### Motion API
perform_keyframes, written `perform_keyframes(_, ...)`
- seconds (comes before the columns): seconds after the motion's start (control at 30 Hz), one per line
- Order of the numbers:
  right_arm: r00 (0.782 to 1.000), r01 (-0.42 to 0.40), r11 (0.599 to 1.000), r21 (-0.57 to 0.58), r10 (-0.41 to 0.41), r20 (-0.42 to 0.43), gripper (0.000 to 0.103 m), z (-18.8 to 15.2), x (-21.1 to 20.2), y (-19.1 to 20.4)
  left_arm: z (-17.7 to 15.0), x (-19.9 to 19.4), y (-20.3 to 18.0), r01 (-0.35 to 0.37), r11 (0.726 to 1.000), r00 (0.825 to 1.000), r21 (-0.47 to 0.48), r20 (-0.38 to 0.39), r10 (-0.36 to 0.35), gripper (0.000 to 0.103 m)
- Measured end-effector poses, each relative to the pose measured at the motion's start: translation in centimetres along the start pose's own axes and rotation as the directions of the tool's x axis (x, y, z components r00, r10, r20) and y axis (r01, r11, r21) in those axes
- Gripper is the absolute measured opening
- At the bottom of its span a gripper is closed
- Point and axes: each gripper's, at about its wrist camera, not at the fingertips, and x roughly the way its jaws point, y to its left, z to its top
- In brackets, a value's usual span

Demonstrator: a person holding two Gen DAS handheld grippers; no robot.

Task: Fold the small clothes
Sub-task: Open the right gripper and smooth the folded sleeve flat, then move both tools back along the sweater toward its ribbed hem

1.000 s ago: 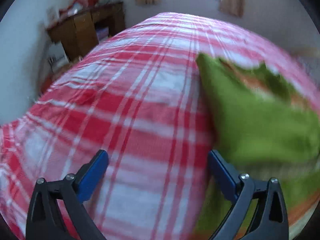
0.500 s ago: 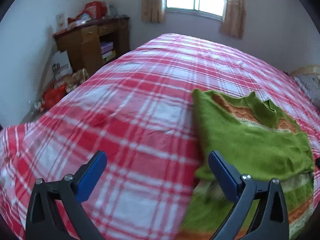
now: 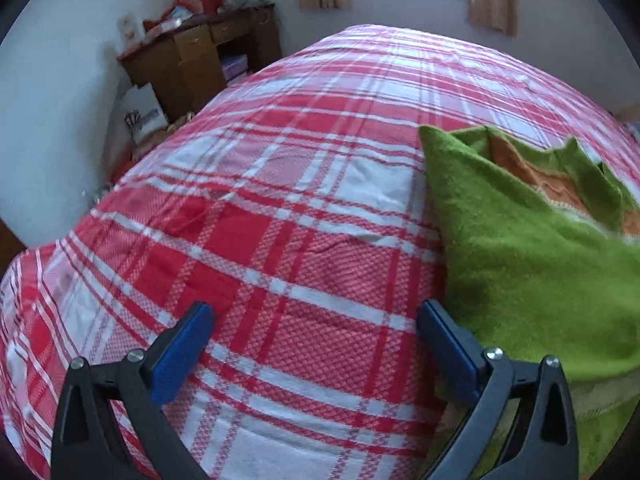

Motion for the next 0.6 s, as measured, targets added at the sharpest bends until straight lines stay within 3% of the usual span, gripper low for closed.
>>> perform_keyframes(0.1, 1.000, -0.013, 1.000, 0.006, 0.013, -0.005, 0.073, 0.1, 0.1, -0.3, -0.4, -0.4, 0.1, 0.014, 1.000, 1.000, -0.020, 0.011, -0.014, 0.103)
perform_keyframes(0.23, 0.997, 0.061, 0.996, -0.072, -0.064, -0.039, 0.074, -1.0, -1.1, 0.9, -2.1, -2.3, 0.5, 0.050, 0.998, 0.999, -0.034, 0.019, -0.049, 0.103)
perform_keyframes(0.37, 0.994, 0.081, 0.993, -0.087, -0.087, -0.063, 0.074, -2.7, -1.8, 0.9, -4.0, -3.6, 0.3, 0.068, 0.998, 0.997, -0.010, 0.027, -0.067, 0.103)
perform_keyframes(0.6, 0.994, 0.095, 0.995, -0.020, -0.096, -0.057, 0.075, -4.2, -4.2, 0.2, -6.7, -6.3, 1.4, 0.151, 0.988, 0.988, -0.035, 0.035, -0.150, 0.103)
